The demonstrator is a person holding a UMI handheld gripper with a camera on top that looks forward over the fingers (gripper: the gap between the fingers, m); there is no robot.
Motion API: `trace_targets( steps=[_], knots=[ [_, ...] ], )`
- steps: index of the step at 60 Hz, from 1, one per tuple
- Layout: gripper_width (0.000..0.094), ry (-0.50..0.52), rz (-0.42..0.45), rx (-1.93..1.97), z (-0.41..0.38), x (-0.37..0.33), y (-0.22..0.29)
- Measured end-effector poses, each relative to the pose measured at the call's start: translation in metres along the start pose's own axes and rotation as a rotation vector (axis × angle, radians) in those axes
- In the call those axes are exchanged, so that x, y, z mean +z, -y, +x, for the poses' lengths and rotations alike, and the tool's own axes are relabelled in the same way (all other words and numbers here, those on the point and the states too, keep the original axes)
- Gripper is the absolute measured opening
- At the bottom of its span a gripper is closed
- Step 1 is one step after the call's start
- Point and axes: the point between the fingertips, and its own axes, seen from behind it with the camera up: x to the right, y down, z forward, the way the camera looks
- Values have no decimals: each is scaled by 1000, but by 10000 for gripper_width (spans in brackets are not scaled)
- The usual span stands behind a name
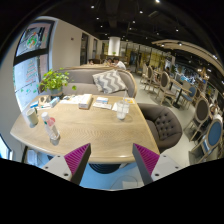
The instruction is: Pour water
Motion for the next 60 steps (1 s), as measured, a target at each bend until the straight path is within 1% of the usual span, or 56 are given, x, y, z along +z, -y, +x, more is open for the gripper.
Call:
trace_targets(
  steps=[6, 15, 21, 31, 38, 46, 52, 60],
  knots=[
    [855, 8, -24, -2, -11, 0, -11],
    [855, 27, -50, -4, -56, 4, -37],
    [857, 55, -71, 2, -99, 5, -54],
    [857, 108, -78, 10, -188, 14, -69],
    [859, 144, -40, 30, -251, 35, -60],
    [861, 145, 36, 60, -301, 81, -34],
    [861, 125, 92, 79, -320, 123, -15],
    [862, 64, 144, 81, -326, 175, 3]
  ],
)
